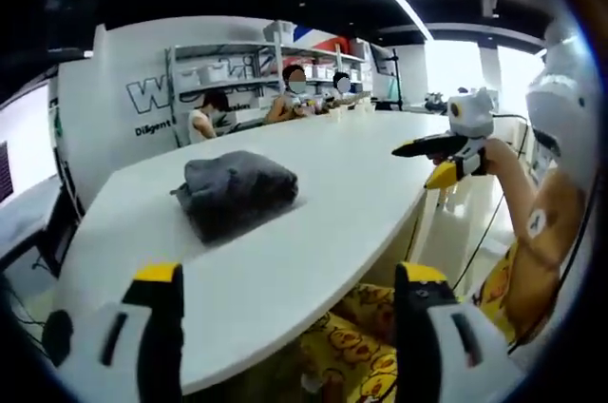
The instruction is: Fold the towel on the table until its edges align and the towel forms a compact rectangular stack.
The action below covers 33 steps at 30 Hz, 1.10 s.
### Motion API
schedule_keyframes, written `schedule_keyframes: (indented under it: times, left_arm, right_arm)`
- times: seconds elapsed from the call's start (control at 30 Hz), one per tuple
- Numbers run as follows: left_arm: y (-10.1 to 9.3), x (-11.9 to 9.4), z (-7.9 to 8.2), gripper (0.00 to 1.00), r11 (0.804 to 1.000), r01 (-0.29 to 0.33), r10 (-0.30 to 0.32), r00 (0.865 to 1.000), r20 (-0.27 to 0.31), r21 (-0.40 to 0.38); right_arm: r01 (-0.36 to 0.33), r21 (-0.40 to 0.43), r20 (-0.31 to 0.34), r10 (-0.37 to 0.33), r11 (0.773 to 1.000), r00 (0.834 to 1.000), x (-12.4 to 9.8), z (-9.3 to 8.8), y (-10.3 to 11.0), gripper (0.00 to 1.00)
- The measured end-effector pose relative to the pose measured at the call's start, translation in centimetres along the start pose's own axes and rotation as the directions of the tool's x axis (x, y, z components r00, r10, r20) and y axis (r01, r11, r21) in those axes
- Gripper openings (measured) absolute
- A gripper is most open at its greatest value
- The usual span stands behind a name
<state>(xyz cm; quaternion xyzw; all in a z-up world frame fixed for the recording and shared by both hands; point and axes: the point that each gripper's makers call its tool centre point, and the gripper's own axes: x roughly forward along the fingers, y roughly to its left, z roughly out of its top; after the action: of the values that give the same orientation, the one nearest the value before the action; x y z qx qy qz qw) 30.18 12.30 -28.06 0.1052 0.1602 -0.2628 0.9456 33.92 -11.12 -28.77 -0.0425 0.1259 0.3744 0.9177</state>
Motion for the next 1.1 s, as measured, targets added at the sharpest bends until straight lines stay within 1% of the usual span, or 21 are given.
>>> schedule_keyframes:
  times: [0.27,0.5,0.93,1.1]
  left_arm:
    - [-0.06,-0.03,0.17,0.97,1.000,-0.001,0.001,1.000,0.011,-0.004]
    - [-0.36,0.24,0.74,0.96,1.000,0.006,-0.006,1.000,0.028,0.001]
    - [-0.54,0.34,0.86,0.96,1.000,0.003,-0.003,1.000,0.027,0.001]
    - [-0.21,-0.03,0.71,0.96,1.000,-0.012,0.012,1.000,0.026,-0.007]
  right_arm:
    - [-0.007,-0.004,0.001,0.007,1.000,1.000,-0.14,0.39,0.08,1.00]
    - [0.012,-0.019,0.006,-0.012,1.000,1.000,-0.72,0.73,-0.40,1.00]
    - [0.022,-0.025,-0.006,-0.022,0.999,1.000,-0.83,0.38,-0.85,1.00]
    - [0.018,-0.023,-0.005,-0.018,1.000,1.000,-0.72,0.31,-0.61,1.00]
